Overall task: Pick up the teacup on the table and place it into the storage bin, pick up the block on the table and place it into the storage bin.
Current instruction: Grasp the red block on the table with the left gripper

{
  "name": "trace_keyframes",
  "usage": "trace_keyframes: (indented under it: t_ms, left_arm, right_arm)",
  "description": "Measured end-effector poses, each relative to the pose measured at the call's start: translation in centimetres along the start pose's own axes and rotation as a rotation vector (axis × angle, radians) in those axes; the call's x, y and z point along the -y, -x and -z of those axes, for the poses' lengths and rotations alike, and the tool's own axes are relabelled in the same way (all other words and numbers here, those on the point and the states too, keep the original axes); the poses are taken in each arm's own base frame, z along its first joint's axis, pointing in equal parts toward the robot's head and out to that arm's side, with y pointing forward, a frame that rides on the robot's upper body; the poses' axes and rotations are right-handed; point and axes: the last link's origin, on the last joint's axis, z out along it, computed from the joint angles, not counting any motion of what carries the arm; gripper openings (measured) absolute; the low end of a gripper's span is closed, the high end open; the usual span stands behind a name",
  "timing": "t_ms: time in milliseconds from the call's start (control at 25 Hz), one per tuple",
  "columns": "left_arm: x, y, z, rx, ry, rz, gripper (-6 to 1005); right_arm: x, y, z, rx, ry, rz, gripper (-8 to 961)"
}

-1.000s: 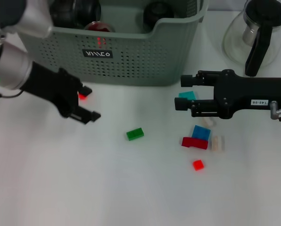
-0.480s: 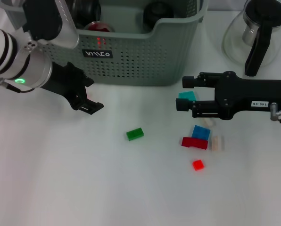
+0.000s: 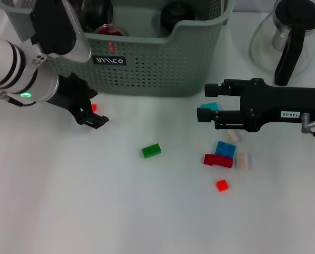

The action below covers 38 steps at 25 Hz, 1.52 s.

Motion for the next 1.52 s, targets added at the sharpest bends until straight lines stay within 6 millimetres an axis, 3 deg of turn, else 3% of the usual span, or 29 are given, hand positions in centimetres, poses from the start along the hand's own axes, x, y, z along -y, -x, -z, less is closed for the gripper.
trace_keyframes:
  t_ms: [880, 1280, 1400, 1520]
  left_arm:
    - [-0.9, 0.0, -0.5, 0.054, 0.078, -0.008, 721]
    - [-2.9, -0.3, 2.5, 0.096, 0.228, -0.018, 717]
    - [-2.0, -0.2, 3.0, 0.061, 0.14, 0.011, 716]
    - [-1.0, -0.2, 2.3, 0.037, 0.054, 0.036, 715]
  right_arm:
    - [0.3, 0.2, -0.1, 0.0, -0.015, 0.006, 760]
    - [0.3, 0.4, 0.0, -0.002, -0.014, -0.002, 761]
    - [0.4, 0.4, 0.0, -0.002, -0.016, -0.001, 761]
    - [0.4, 0.4, 0.0, -0.002, -0.018, 0.0, 761]
